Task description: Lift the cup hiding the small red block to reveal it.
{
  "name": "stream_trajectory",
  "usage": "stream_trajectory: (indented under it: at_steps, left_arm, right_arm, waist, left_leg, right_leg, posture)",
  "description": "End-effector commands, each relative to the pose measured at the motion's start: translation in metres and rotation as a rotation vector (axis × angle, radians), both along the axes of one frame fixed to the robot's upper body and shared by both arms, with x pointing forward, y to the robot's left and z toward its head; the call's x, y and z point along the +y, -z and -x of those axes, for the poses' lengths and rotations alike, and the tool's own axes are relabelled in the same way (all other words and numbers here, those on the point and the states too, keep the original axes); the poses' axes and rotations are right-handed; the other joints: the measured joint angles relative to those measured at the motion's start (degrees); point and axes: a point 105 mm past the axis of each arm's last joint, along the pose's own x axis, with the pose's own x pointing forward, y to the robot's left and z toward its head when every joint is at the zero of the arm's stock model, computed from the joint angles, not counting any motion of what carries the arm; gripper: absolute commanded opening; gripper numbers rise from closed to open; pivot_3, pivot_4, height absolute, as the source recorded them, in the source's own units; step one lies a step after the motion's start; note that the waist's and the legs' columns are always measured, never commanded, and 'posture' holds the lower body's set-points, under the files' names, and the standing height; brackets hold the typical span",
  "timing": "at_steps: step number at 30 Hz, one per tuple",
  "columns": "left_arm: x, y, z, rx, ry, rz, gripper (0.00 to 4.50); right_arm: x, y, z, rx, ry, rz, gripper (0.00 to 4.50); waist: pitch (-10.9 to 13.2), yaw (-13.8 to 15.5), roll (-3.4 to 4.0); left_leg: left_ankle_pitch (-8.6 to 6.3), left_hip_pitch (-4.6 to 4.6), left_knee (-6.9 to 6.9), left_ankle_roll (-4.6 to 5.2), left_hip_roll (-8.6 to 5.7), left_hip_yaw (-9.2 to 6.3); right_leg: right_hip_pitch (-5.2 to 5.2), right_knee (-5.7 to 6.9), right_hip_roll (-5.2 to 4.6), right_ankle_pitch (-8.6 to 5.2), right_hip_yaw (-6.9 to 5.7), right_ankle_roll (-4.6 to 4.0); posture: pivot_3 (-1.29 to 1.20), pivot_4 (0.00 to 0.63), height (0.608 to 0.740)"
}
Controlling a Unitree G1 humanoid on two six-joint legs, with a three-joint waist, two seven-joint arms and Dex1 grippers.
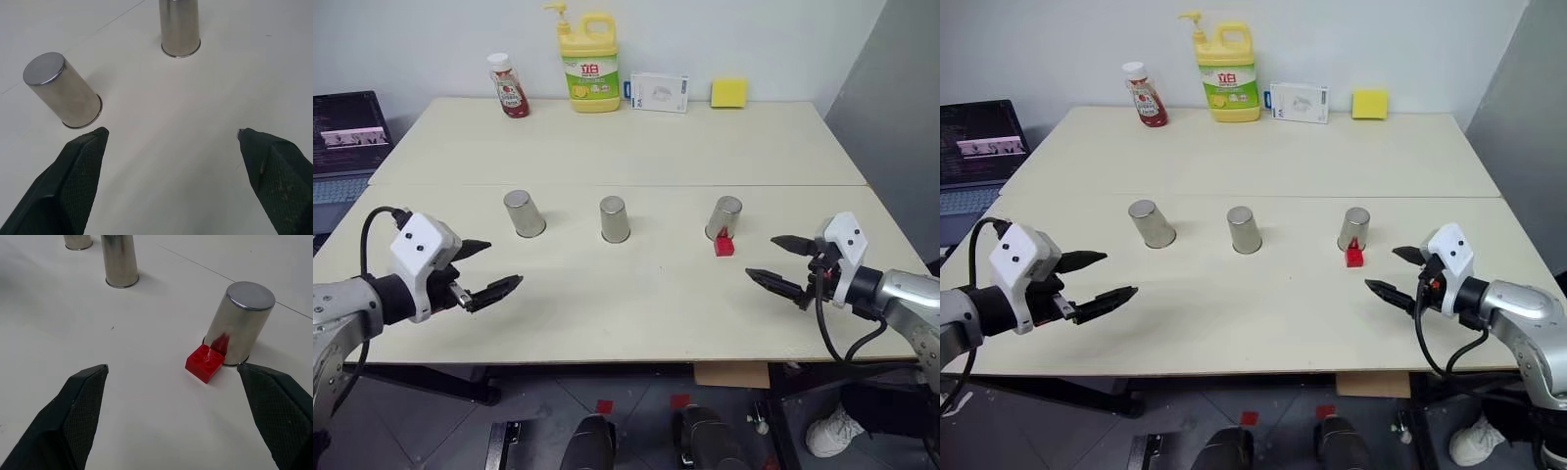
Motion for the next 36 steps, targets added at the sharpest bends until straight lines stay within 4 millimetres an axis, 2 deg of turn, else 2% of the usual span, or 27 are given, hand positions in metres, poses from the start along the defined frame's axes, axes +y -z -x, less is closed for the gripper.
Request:
stream_trajectory:
  at_steps: [1,36]
  left_arm:
    - [-0.004,-0.011,0.001,-0.033,0.022,0.013,4.5]
    - [-0.009,-0.011,-0.011,-0.032,0.044,-0.002,4.5]
  right_arm:
    - [-0.005,-0.018,-0.001,-0.075,0.011,0.004,4.49]
    - [-0.006,-0.017,0.002,-0.114,0.011,0.031,4.49]
  waist:
    - [0.0,0.0,0.0]
    - [0.0,0.0,0.0]
  left_leg:
    - [0.0,0.0,0.0,0.0,0.0,0.0]
    - [0.0,0.2,-0.01,0.0,0.0,0.0]
  right_leg:
    - [0.0,0.0,0.0,0.0,-0.01,0.0]
    - [0.19,-0.01,0.0,0.0,0.0,0.0]
  posture:
    - [0.0,0.15,0.74]
    - [0.0,0.15,0.74]
